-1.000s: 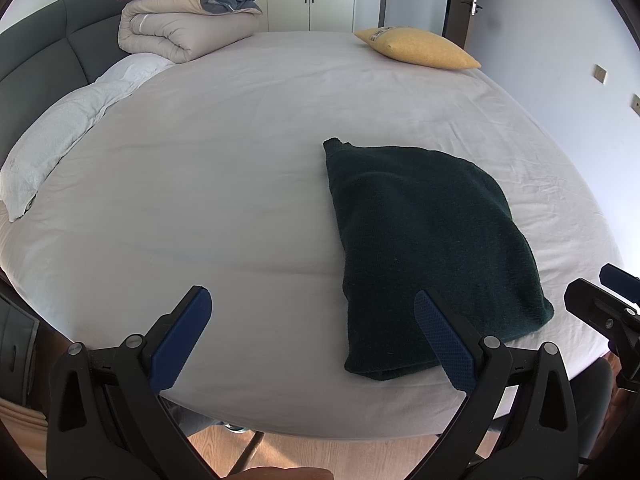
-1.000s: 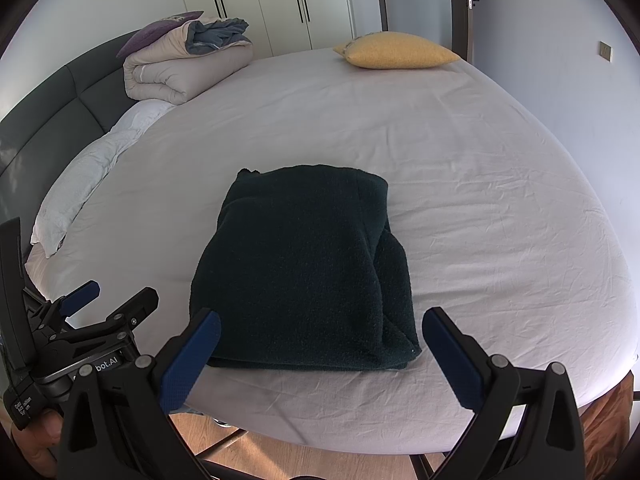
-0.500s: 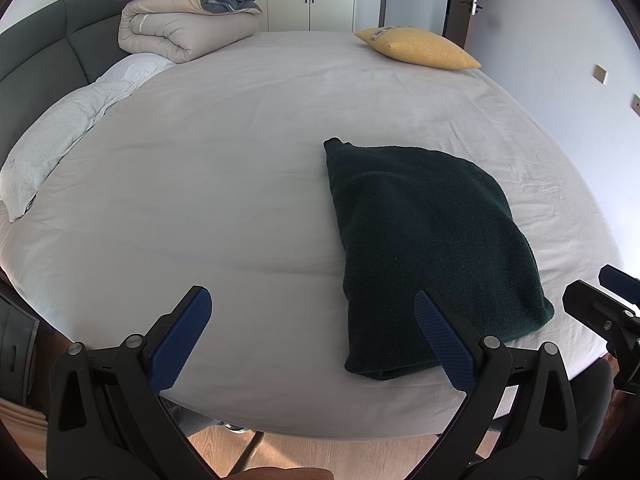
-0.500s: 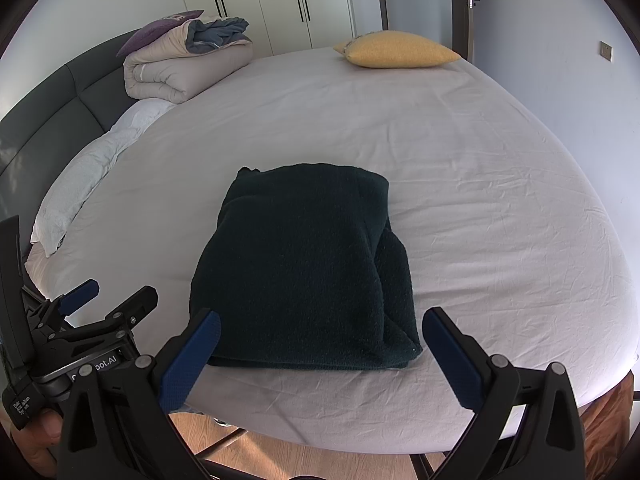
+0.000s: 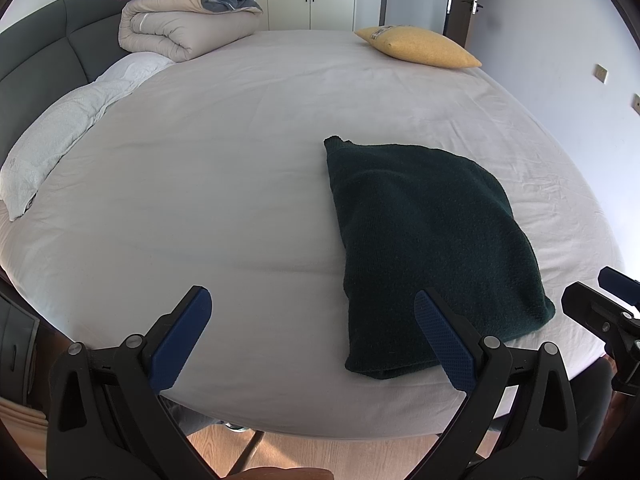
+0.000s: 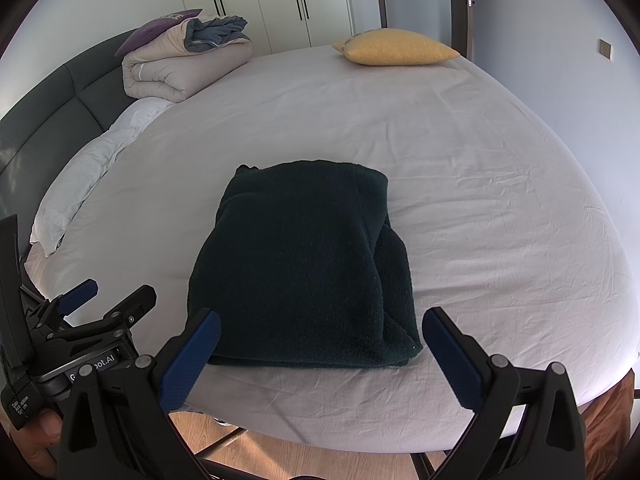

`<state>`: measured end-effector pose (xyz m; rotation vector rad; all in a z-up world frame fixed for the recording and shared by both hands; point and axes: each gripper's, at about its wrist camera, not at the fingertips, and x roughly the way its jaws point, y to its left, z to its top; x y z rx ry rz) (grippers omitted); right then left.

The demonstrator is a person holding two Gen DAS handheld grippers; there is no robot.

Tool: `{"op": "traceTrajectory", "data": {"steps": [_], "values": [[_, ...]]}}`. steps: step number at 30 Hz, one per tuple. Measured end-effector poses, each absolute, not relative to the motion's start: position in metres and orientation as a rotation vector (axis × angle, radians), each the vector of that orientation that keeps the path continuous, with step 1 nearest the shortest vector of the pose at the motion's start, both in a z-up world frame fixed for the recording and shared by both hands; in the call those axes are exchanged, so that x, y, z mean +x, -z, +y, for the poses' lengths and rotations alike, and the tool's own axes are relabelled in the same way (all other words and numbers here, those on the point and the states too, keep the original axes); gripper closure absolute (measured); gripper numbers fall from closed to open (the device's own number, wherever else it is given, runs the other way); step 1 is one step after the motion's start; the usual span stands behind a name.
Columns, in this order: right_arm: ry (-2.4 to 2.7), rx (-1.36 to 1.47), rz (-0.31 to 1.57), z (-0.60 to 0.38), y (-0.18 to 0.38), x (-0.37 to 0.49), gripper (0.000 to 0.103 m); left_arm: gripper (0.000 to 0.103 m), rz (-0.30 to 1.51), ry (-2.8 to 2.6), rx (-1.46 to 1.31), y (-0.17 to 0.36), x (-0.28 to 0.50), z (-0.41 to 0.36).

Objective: Fold small clothes

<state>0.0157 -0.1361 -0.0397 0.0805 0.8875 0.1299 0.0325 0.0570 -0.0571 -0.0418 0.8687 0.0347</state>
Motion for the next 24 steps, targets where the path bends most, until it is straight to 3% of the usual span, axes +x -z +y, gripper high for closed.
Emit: {"op": "traceTrajectory", "data": {"steps": [24], "values": [[-0.139,0.094,0.913,-0.1461,0.0454,0.0202,0.000,0.000,0.866,-0.042,-0.032,0.0661,0.0311,0.0621]]}}
